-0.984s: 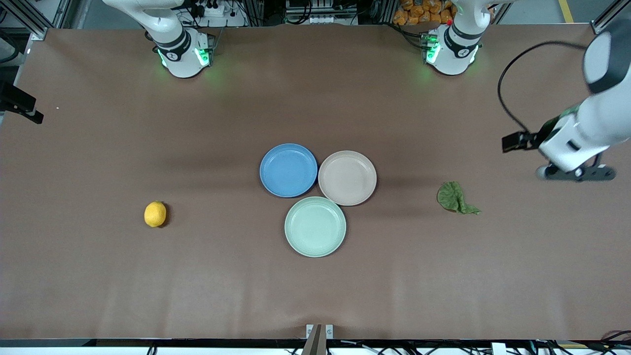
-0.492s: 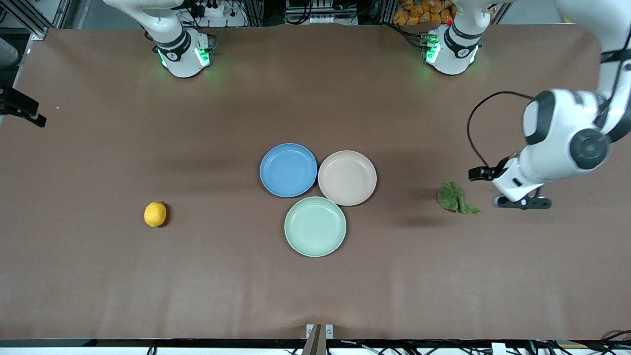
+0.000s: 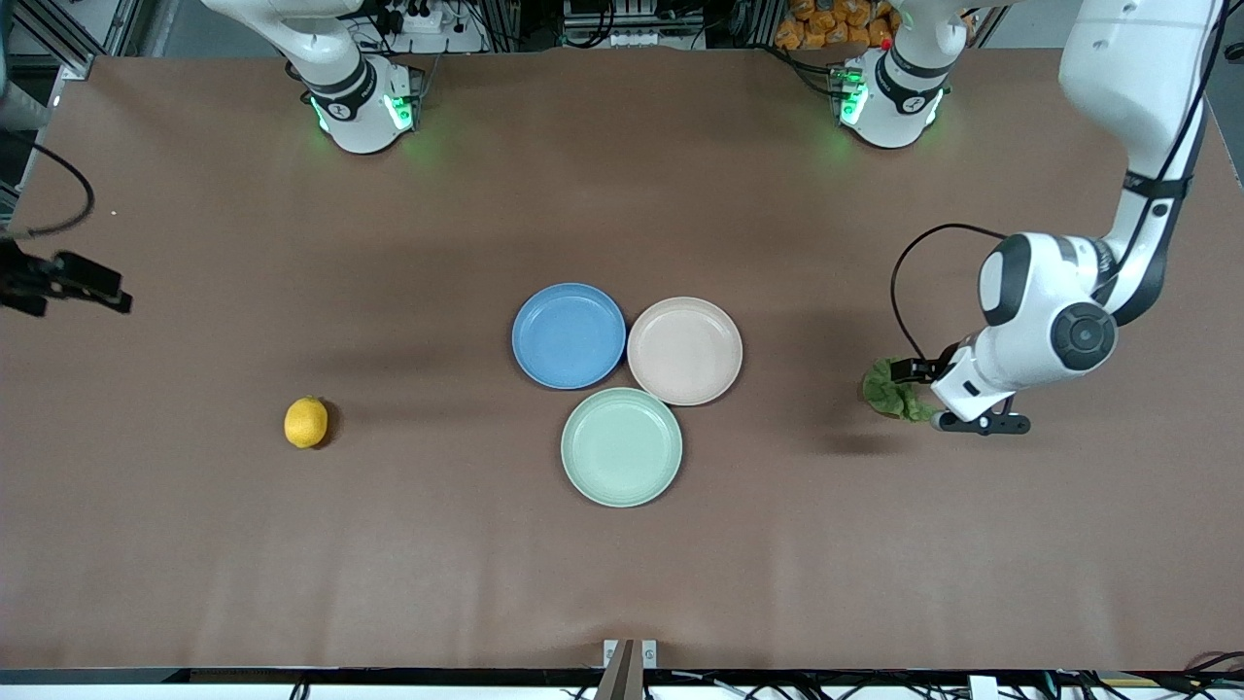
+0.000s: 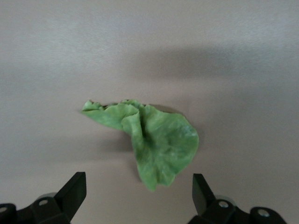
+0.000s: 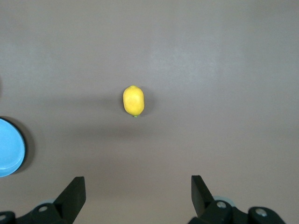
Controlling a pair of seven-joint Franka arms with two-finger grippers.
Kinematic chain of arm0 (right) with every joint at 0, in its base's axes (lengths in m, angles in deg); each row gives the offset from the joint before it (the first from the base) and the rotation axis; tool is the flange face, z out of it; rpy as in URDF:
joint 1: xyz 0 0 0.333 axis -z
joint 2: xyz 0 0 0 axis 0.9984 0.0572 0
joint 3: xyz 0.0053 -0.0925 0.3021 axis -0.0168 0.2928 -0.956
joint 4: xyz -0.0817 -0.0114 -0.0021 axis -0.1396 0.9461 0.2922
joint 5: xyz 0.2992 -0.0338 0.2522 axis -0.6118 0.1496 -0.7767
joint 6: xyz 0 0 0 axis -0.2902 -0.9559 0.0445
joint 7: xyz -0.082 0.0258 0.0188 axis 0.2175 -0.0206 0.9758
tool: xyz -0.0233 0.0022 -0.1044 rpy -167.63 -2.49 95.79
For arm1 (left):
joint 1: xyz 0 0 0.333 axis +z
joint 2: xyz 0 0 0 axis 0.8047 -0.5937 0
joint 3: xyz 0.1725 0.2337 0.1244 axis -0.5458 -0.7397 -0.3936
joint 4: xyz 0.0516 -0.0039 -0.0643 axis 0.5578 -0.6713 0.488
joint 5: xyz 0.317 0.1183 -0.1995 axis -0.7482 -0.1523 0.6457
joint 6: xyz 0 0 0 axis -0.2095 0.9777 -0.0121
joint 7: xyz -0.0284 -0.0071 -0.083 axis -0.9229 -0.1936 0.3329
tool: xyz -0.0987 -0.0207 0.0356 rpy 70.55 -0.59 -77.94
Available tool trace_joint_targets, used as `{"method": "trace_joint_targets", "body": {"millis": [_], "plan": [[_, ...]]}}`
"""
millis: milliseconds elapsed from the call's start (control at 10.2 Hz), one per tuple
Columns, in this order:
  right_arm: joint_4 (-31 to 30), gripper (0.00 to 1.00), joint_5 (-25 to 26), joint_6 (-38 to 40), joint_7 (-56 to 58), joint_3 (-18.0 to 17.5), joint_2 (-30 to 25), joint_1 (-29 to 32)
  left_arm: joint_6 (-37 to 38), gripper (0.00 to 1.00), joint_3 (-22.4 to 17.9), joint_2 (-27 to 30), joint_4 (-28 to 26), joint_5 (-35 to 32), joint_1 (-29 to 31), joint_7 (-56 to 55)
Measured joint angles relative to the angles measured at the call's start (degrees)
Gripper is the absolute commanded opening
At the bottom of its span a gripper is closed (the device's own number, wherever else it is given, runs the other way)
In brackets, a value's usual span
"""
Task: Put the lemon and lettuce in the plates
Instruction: 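Grasp the lettuce with the left gripper while the right gripper reaches the lemon, then carry the lettuce to the beige plate while the right gripper grasps the lemon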
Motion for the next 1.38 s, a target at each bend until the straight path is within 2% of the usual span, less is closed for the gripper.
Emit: {"method": "trace_joint_targets", "body": {"millis": [295,393,492,590,689,984,1180,1377], "plan": [[-0.1,1.0,-1.0,-5.7,-0.1,-0.5,6.8,-0.4,-4.0,0.79,-0.1,-4.0,0.0,0.0,0.0,-1.2],[-0.1,1.0,-2.0,-6.7,-0.4,-0.5,9.0,-0.4,-4.6,0.6,0.0,-4.9,0.0,0.0,0.0,-1.5],[-0.1,1.0,-2.5,-7.6,-0.6,-0.5,10.8,-0.4,-5.1,0.19,0.0,-5.8,0.0,-1.3,-0.1,-2.2],[-0.1,1.0,-2.6,-8.6,-0.7,-0.5,12.4,-0.4,-5.6,0.0,0.0,-6.3,0.1,-4.1,-0.1,-4.6],[-0.2,1.0,-2.6,-10.2,-0.8,-0.5,14.4,-0.4,-5.8,0.0,0.2,-6.5,0.2,-7.1,-0.3,-8.2],[-0.2,1.0,-3.1,-15.5,-1.0,-0.6,22.0,-0.5,-5.8,0.0,0.6,-6.4,0.9,-8.8,-2.0,-14.6],[-0.2,1.0,-4.6,-16.9,-1.6,-0.6,26.3,-0.8,-5.2,0.0,1.0,-5.7,2.1,-8.3,-2.0,-15.6],[-0.2,1.0,-4.8,-17.7,-3.6,-0.7,28.9,-1.5,0.7,0.0,3.2,-4.1,5.3,-4.2,-2.0,-18.4]]}}
